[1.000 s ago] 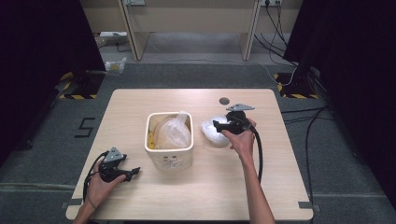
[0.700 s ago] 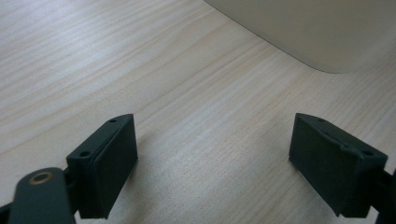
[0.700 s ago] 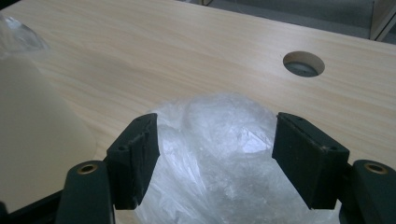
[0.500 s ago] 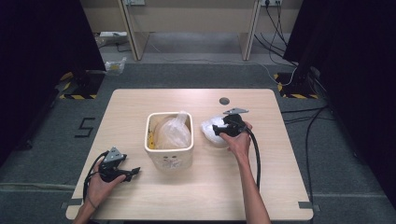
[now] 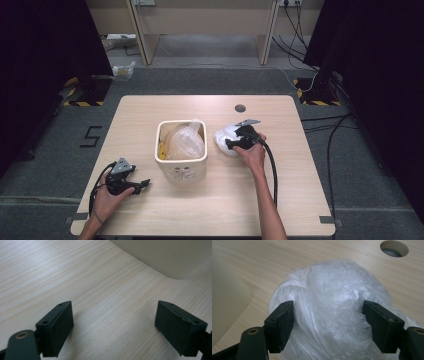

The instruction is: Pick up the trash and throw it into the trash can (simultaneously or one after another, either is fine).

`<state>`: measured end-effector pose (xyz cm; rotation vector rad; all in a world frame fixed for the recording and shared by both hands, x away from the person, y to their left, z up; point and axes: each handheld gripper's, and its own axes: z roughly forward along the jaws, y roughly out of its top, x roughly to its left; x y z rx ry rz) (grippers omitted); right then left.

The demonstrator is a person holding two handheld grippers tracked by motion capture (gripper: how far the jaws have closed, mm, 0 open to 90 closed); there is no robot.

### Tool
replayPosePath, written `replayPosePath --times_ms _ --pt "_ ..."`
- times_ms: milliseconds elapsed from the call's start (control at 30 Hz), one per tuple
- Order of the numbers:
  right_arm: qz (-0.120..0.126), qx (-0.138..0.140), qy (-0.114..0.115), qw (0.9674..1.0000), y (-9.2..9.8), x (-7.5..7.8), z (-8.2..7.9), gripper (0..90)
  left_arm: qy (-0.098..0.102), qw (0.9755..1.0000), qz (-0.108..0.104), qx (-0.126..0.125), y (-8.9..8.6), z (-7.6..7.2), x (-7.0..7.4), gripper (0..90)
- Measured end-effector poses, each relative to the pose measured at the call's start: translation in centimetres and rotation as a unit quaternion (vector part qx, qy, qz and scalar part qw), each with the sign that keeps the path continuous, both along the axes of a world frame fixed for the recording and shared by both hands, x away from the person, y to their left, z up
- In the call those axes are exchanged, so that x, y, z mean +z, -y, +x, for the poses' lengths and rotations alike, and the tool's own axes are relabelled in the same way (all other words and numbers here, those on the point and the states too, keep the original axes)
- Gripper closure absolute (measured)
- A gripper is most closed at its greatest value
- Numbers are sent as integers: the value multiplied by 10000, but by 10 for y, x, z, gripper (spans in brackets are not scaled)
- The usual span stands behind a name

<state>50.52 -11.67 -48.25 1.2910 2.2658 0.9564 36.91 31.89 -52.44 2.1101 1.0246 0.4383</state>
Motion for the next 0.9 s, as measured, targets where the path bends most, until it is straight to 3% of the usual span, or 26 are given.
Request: replayPosePath --times_ms 67,200,433,467,533,667,767,900 --pt "11 15 -36 10000 -1 -3 0 305 0 10000 -1 0 0 0 0 143" --pt "329 -17 -175 9993 6 -9 1 392 2 10000 -9 7 0 0 0 143" --pt "200 4 -122 9997 3 -6 -2 525 1 10000 -9 6 0 0 0 143" --pt "176 37 -42 9998 2 -4 -4 581 1 10000 -10 7 0 0 0 143" --pt "263 42 -35 9996 3 -3 -5 621 1 10000 -11 6 0 0 0 143" --pt "512 80 -42 9986 7 2 -8 663 8 10000 -30 18 0 0 0 143" --pt "506 104 33 9987 8 7 -10 669 7 10000 -29 16 0 0 0 143" --pt "672 102 189 9975 11 23 -15 671 3 10000 -22 12 0 0 0 143"
